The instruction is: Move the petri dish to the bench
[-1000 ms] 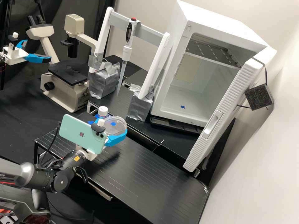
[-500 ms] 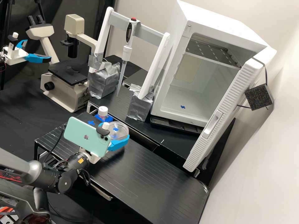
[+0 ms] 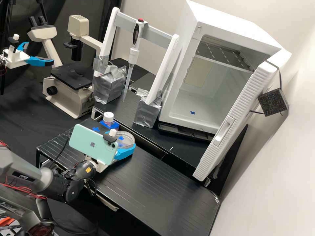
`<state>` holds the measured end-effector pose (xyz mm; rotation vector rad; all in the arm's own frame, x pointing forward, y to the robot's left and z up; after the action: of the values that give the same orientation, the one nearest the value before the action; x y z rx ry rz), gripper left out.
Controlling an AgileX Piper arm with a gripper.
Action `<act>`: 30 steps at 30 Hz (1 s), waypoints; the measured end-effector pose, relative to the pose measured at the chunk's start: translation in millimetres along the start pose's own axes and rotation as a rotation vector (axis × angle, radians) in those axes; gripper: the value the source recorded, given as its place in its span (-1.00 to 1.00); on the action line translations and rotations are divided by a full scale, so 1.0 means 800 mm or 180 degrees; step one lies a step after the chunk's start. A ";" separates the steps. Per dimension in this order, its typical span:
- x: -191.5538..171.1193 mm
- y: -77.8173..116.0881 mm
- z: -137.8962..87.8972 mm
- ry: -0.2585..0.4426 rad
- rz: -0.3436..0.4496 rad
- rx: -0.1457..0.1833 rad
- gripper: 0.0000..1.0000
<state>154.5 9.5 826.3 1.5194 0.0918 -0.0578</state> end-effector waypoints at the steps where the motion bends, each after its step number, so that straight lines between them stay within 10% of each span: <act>1: 0.000 0.000 0.000 -0.0004 0.0004 0.0008 1.00; 17: -0.019 0.012 -0.006 0.0008 0.0110 -0.0083 1.00; 23: -0.036 0.023 -0.026 0.0231 0.0427 -0.0302 1.00; 27: -0.036 0.018 -0.051 0.0554 0.0546 -0.0011 1.00; 30: -0.027 0.012 -0.072 0.0821 0.0599 -0.0102 1.00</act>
<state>132.5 66.9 835.5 1.4911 0.1545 0.2892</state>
